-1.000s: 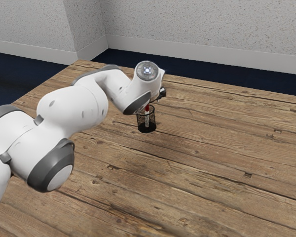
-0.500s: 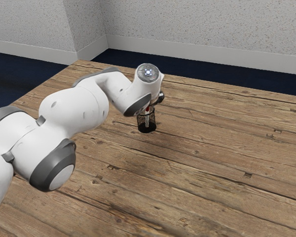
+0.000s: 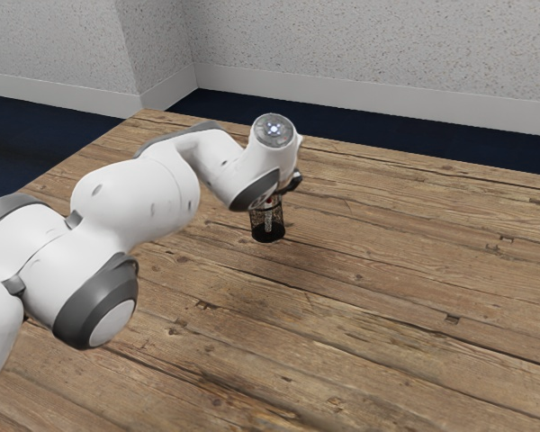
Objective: Take the marker out of the pen holder and place it to the left of the pen holder.
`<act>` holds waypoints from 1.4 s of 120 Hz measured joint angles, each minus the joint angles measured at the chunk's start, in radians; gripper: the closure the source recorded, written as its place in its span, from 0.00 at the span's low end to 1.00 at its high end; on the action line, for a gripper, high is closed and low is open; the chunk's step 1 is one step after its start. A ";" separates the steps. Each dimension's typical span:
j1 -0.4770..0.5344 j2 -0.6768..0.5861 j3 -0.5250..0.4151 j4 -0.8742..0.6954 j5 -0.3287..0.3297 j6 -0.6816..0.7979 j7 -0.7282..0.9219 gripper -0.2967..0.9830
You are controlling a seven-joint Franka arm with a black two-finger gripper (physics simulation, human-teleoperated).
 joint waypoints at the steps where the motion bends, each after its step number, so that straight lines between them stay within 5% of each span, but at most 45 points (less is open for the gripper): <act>1: 0.001 0.000 0.000 0.000 -0.001 0.000 0.000 0.61; 47: 0.013 0.003 -0.003 0.017 -0.007 -0.003 0.002 0.62; 107: 0.011 -0.003 0.000 0.016 -0.016 -0.008 -0.007 0.82; 168: -0.022 -0.044 0.098 0.138 -0.002 -0.142 -0.016 0.84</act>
